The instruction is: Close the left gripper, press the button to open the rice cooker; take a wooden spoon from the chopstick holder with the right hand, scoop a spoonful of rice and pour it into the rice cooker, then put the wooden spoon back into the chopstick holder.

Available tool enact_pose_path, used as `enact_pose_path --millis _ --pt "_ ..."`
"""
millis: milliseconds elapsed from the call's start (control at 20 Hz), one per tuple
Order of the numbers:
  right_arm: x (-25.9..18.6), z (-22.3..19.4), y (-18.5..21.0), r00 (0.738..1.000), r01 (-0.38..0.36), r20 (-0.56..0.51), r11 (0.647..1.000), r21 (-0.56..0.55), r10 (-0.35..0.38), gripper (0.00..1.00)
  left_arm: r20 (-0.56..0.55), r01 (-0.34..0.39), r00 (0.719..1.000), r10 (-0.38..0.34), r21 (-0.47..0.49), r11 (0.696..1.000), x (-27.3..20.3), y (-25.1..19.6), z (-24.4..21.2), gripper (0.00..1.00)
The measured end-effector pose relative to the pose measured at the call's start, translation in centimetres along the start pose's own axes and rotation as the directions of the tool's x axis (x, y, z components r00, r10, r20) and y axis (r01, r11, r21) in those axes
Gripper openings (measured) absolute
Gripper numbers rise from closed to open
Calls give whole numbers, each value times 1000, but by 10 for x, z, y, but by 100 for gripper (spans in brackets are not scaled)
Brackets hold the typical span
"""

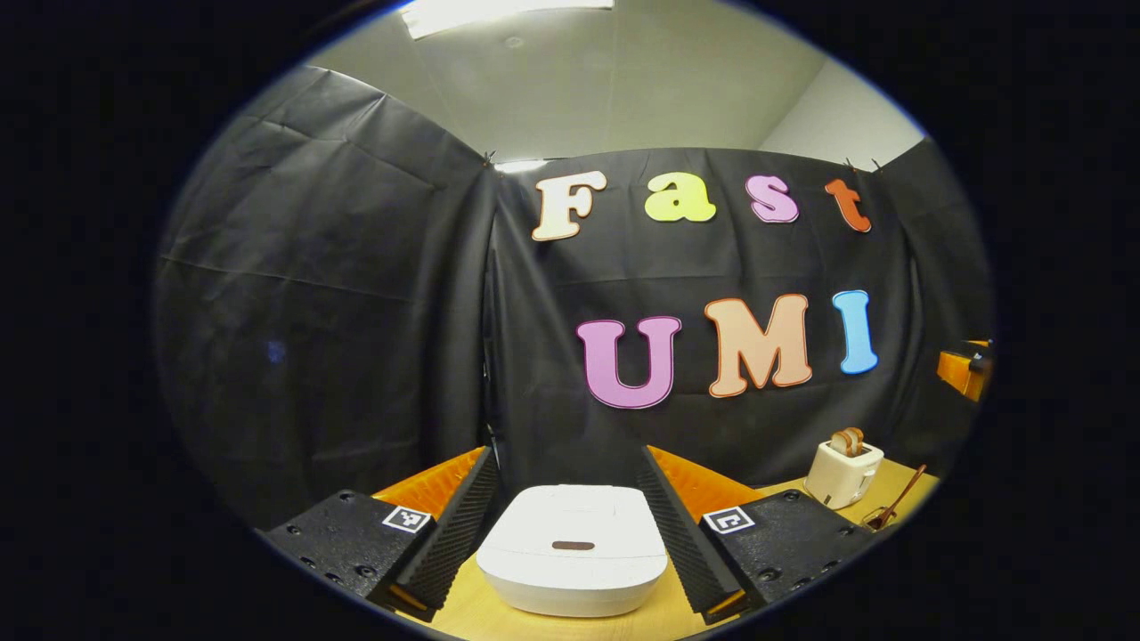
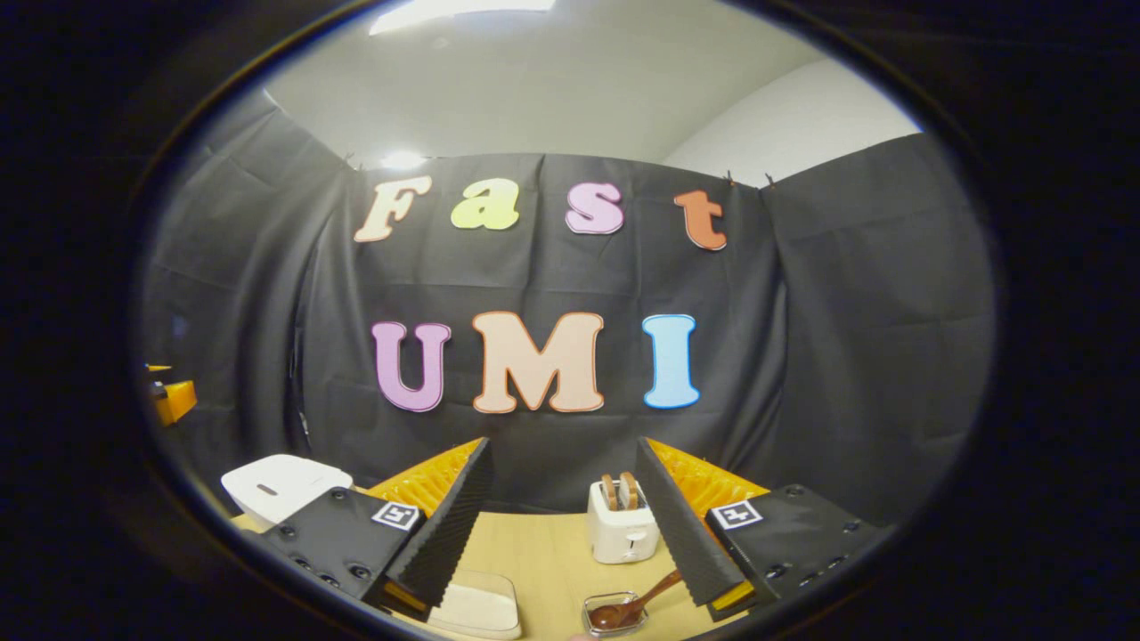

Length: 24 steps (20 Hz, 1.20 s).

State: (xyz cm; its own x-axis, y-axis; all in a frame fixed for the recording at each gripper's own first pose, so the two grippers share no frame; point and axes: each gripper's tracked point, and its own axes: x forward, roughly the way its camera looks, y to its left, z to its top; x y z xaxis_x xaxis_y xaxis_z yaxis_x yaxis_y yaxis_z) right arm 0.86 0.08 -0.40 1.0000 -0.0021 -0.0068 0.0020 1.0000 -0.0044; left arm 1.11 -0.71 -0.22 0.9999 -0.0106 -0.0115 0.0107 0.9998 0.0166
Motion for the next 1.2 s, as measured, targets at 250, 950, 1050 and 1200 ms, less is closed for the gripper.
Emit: enact_pose_path --millis 250,950,1050,1200 --pt "3 0 0 1000 0 0 1000 -2 0 99 0 5 1000 -5 -6 1000 1 -3 0 94" --pt "7 0 0 1000 -6 6 1000 0 6 99 15 71 997 -70 -30 997 11 -16 -3 54" --pt "9 -1 -1 1000 0 3 1000 1 0 99 5 74 997 -74 -34 997 16 -17 -8 30" --pt "11 -1 -3 1000 10 1 1000 -1 -10 100 -17 65 998 -66 -43 997 22 -13 -19 14"
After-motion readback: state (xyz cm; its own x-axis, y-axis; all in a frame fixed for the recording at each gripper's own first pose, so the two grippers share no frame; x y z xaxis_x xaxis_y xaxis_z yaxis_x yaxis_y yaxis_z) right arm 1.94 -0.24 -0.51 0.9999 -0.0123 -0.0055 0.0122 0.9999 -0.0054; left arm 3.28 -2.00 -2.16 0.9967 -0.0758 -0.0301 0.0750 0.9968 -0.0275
